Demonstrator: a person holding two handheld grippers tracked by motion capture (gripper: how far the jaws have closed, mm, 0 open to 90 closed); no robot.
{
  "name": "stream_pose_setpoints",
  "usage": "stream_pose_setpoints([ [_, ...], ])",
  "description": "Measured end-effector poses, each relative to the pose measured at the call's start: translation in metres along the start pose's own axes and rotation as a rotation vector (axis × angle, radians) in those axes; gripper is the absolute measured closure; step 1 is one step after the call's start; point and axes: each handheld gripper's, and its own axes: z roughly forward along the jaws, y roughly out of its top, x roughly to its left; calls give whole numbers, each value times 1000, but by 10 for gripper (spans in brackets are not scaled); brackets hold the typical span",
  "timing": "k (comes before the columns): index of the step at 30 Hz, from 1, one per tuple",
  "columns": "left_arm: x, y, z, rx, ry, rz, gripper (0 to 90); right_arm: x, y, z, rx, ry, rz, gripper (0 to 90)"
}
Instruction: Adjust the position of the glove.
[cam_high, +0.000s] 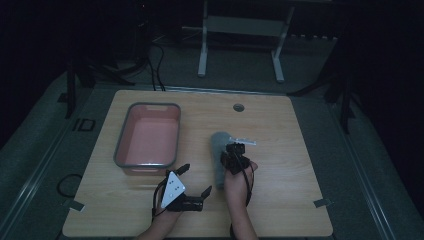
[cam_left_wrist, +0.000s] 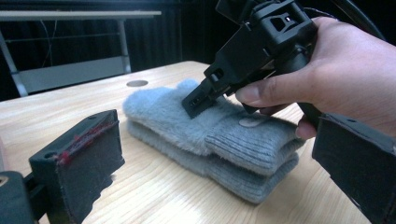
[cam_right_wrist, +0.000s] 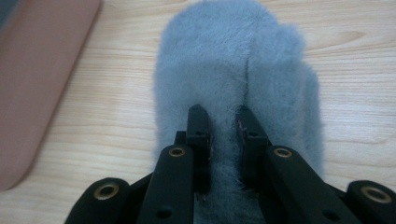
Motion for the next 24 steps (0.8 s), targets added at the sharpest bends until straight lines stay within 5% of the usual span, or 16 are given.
stream_pose_setpoints([
  [7, 0, -1, 1, 10, 5, -4, 18, -3, -4, 9, 5, -5, 14, 745],
  [16, 2, -2, 2, 19, 7, -1, 18, -2, 5, -8, -19, 73, -22, 471],
  [20, 4, -5, 1, 29, 7, -21, 18, -10, 13, -20, -22, 118, -53, 370],
  [22, 5, -6, -1, 18, 6, -32, 18, -17, 16, -26, -61, 121, -76, 264],
  [24, 5, -7, -2, 18, 0, -40, 18, -26, 19, -28, -42, 157, -104, 178],
])
